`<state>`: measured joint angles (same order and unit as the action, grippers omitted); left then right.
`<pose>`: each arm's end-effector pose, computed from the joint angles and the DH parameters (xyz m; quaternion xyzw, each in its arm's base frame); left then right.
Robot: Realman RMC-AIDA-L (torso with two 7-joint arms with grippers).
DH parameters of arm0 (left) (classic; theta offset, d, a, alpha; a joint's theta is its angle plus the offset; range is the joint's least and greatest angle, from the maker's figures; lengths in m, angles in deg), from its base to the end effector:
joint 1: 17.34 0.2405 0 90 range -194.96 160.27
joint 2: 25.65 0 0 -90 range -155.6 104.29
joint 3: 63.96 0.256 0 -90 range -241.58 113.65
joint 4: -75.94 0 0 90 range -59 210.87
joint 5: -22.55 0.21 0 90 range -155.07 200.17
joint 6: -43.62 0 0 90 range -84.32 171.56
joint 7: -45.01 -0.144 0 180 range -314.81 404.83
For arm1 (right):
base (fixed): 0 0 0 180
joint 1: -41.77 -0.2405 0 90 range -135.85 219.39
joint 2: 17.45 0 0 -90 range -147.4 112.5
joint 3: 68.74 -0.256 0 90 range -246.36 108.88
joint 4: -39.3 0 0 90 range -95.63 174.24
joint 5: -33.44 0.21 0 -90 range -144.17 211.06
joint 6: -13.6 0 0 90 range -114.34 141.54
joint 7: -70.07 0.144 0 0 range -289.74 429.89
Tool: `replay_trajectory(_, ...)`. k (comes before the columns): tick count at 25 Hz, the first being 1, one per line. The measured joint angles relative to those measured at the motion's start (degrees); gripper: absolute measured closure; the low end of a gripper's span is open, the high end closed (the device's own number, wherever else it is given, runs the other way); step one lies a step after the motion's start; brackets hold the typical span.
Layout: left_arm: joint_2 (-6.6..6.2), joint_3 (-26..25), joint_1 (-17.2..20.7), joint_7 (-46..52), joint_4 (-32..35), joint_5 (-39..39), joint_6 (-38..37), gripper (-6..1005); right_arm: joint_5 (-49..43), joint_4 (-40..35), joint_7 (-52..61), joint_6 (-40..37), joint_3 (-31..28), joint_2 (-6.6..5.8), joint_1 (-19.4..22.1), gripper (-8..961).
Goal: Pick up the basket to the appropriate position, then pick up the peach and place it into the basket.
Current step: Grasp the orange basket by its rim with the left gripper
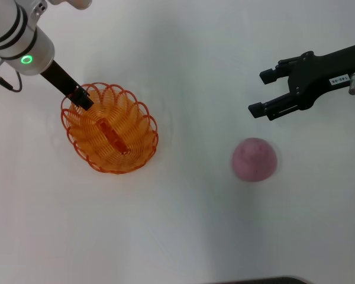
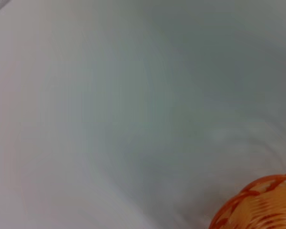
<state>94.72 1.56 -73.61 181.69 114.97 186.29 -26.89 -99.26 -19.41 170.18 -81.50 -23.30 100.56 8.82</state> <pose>-0.1959 0.4222 -0.0397 -0.9046 -0.2881 0.2432 0.1989 0.2442 0.3466 0.0399 -0.9670 0.2280 0.0471 0.1032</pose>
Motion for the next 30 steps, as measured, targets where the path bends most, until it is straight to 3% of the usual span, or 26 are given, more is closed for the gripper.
replay_trajectory(8,0.09,-0.63,0.37,0.25,0.40,-0.01,-0.69,674,-0.01,0.01,0.00,0.01,0.07,0.06,0.21,12)
replay_trajectory(12,0.23,-4.29,1.02,0.17,2.24,0.00,-2.54,816,-0.01,0.09,0.00,0.01,0.01,0.12,0.32,12)
replay_trajectory(17,-0.37,-17.97,1.39,-1.01,7.53,-2.02,-10.73,833,-0.01,0.05,0.00,-0.22,0.00,0.13,0.41,12)
replay_trajectory(21,-2.81,-27.42,2.33,-0.03,8.59,-7.49,-17.02,901,-0.01,0.03,-0.06,-0.32,0.00,0.11,0.43,12)
replay_trajectory(24,-3.62,-29.64,3.53,1.82,9.14,-9.94,-18.96,952,-0.01,0.01,-0.36,-0.41,0.00,0.11,0.43,13)
replay_trajectory(30,-3.63,-29.72,5.06,2.89,10.35,-10.41,-19.76,993,-0.01,0.00,-1.55,-0.27,0.00,0.11,0.42,13)
